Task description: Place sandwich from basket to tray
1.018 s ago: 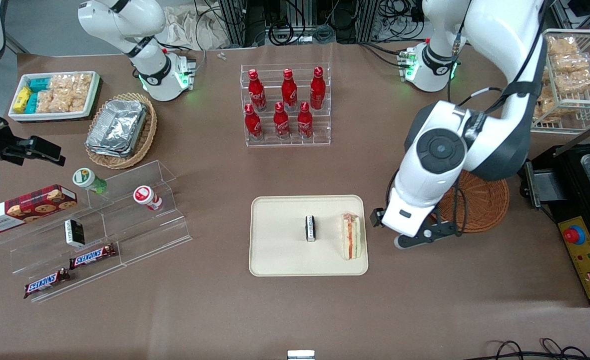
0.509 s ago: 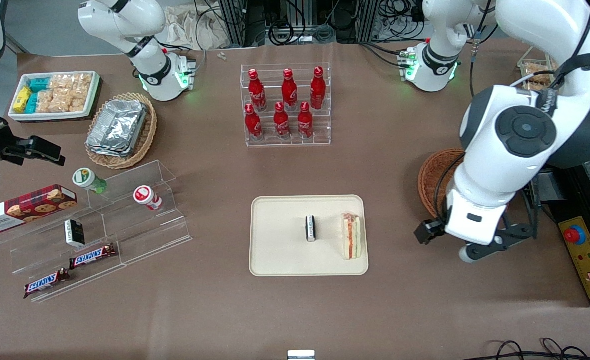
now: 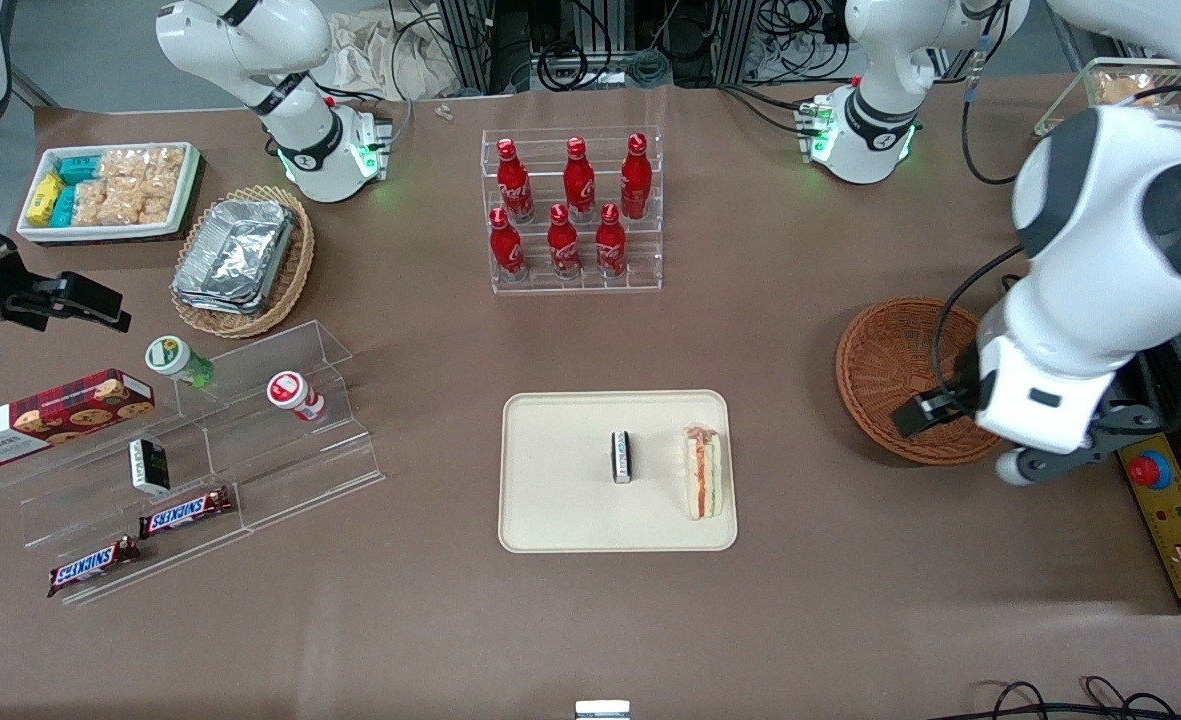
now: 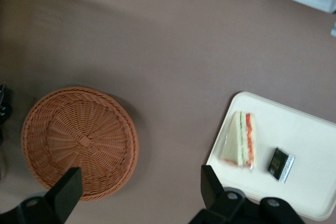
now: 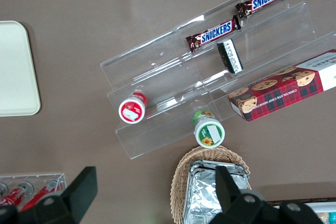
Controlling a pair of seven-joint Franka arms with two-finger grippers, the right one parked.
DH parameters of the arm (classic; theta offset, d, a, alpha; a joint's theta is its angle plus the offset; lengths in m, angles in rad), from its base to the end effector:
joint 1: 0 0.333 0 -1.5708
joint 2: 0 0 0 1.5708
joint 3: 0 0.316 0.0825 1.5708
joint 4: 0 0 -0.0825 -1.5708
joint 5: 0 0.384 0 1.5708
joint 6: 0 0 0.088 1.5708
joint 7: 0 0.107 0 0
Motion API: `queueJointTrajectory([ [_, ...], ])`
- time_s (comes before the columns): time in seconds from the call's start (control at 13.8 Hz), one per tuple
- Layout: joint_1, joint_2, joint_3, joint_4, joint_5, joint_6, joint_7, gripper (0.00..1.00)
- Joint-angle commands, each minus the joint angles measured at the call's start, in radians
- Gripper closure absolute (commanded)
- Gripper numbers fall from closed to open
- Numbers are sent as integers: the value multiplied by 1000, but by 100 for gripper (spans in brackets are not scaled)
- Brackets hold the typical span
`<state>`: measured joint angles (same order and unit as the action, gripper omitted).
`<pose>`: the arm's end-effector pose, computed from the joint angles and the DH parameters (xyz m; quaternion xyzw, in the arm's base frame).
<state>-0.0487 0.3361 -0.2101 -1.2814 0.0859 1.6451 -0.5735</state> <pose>0.6449 -0.1373 0.5678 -0.9869 -0.1605 -0.0192 0.0009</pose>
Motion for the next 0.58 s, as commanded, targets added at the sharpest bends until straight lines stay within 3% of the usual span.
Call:
queueJointTrajectory([
  [0.0, 30, -69, -5, -76, -32, -7, 80, 0],
  [0.29, 53, -74, 6, -102, -29, -8, 138, 0],
  [0.51, 73, -170, 9, -246, -34, 11, 234, 0],
])
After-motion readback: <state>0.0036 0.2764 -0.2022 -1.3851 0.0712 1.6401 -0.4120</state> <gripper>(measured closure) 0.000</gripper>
